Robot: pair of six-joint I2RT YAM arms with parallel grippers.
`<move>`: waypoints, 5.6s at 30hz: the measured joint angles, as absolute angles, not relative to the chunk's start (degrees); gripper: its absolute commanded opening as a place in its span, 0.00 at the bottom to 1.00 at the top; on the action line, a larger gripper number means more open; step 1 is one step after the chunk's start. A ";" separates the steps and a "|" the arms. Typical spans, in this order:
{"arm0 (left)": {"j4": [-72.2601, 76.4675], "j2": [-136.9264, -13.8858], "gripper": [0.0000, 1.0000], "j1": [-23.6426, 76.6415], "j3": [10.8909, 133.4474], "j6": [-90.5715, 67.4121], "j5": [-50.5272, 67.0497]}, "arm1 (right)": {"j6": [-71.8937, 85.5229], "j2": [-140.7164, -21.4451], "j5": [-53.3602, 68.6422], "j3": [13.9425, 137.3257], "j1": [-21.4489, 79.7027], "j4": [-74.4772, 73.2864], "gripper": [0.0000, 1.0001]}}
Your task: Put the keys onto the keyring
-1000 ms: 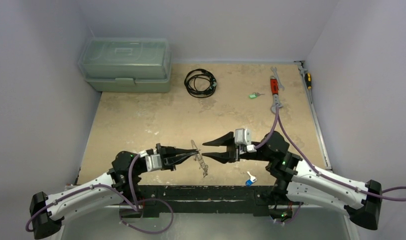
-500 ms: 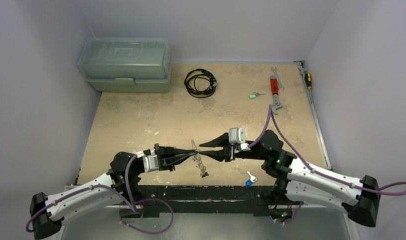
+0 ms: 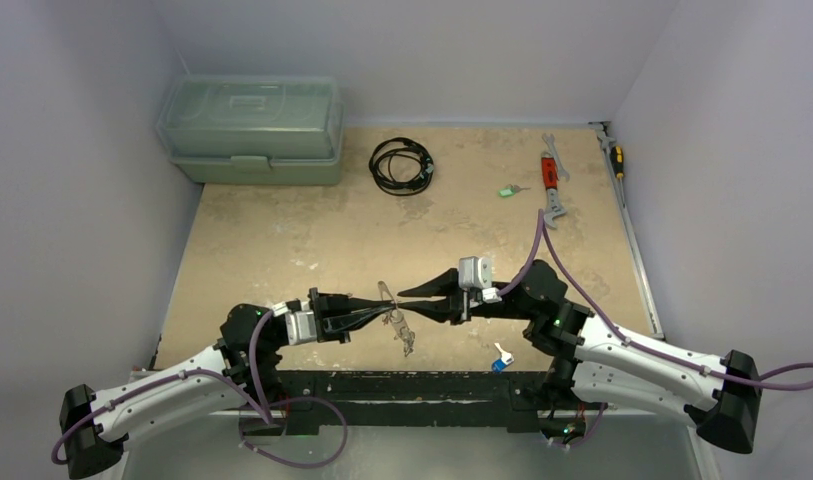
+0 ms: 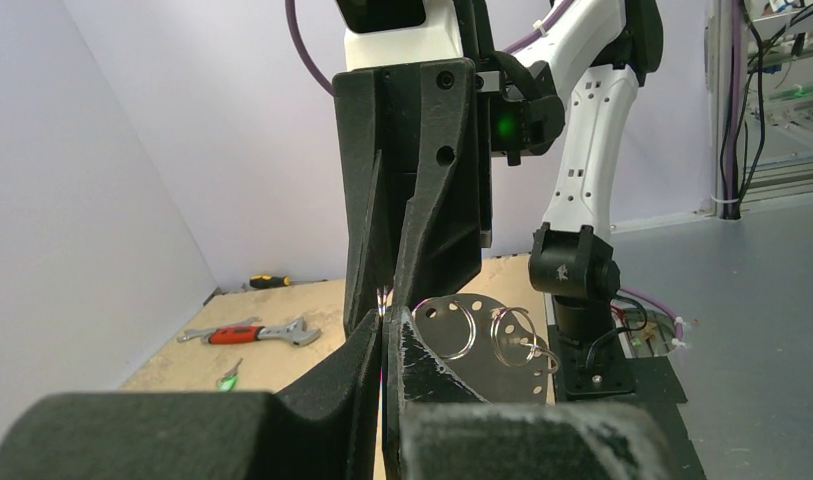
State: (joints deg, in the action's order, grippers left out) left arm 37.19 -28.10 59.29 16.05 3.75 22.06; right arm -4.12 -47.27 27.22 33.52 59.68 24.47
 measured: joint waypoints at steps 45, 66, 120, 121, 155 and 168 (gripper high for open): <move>27.07 -28.01 0.55 59.29 18.72 3.55 17.12 | -12.03 -50.17 16.88 34.17 59.72 18.83 0.00; -5.67 -34.87 0.53 59.33 41.95 -4.69 -2.07 | -20.08 -53.71 2.87 36.67 63.70 12.82 0.00; -23.51 -40.69 0.22 59.33 41.47 43.90 14.48 | -20.16 -56.82 11.79 39.53 65.25 4.75 0.00; -23.73 -40.75 0.21 59.33 41.47 44.14 14.61 | -20.16 -56.82 11.81 39.53 65.25 4.75 0.00; -15.33 -31.22 0.00 57.80 35.92 39.75 14.85 | -17.56 -53.71 11.46 39.51 65.25 9.23 0.46; -6.68 -32.69 0.00 49.56 32.88 30.63 24.03 | -17.39 -51.33 11.44 37.04 65.25 14.83 0.38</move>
